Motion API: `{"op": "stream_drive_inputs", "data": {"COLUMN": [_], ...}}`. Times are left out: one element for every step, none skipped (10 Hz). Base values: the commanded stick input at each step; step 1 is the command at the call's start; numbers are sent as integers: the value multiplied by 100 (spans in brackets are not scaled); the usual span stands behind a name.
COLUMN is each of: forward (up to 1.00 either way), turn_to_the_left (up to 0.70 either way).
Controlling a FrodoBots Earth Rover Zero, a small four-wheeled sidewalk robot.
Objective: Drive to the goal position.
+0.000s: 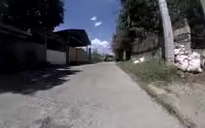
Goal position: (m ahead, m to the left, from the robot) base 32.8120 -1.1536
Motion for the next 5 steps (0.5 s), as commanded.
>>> {"op": "stream_drive_inputs", "data": {"forward": [100,100,100,100,100], "turn_to_the_left": [0,0,0,0,0]}}
